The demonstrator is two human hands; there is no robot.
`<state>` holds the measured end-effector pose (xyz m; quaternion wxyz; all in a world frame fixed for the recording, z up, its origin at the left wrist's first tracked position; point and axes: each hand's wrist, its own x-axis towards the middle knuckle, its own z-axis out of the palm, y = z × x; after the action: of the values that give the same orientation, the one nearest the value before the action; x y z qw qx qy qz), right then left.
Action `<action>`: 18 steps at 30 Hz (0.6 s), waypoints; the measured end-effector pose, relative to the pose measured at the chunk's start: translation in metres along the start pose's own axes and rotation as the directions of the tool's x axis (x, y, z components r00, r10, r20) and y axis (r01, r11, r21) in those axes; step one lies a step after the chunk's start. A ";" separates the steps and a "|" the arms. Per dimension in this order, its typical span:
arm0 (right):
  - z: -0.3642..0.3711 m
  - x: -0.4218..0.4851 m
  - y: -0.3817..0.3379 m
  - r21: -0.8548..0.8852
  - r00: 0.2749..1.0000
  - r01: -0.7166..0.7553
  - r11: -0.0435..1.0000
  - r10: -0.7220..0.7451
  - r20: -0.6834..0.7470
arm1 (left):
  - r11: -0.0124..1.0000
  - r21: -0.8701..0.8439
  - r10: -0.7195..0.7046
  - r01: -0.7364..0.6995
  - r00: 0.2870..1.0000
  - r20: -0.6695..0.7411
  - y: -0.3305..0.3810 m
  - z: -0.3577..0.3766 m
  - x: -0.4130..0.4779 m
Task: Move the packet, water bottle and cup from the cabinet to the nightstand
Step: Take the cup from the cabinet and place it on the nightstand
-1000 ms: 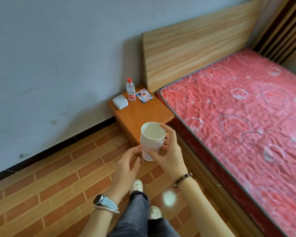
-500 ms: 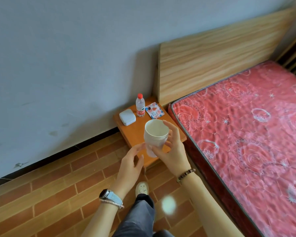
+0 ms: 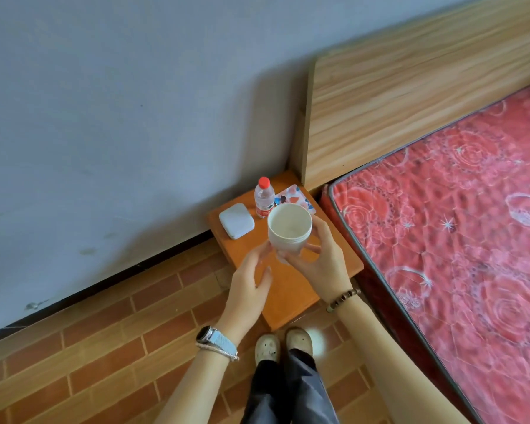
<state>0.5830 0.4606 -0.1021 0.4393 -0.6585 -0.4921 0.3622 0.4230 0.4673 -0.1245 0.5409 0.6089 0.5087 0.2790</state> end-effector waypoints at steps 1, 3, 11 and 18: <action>0.004 0.007 0.013 -0.002 1.000 -0.021 1.000 0.021 0.004 | 1.000 0.001 -0.008 0.008 1.000 -0.002 -0.007 0.003 0.008; 0.012 0.021 0.042 0.000 0.998 -0.061 0.998 0.061 0.018 | 0.999 0.002 -0.032 0.032 0.999 -0.008 -0.023 0.010 0.025; 0.052 0.063 0.158 -0.019 0.988 -0.116 0.993 0.117 0.099 | 0.990 -0.029 -0.137 0.137 0.990 -0.023 -0.125 0.046 0.078; 0.079 0.082 0.242 0.018 0.980 -0.141 0.990 0.137 0.144 | 0.981 -0.071 -0.181 0.178 0.983 -0.035 -0.201 0.073 0.113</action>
<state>0.6120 0.5262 -0.3597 0.3861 -0.6575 -0.4698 0.4449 0.4606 0.5239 -0.3570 0.5735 0.5360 0.5630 0.2584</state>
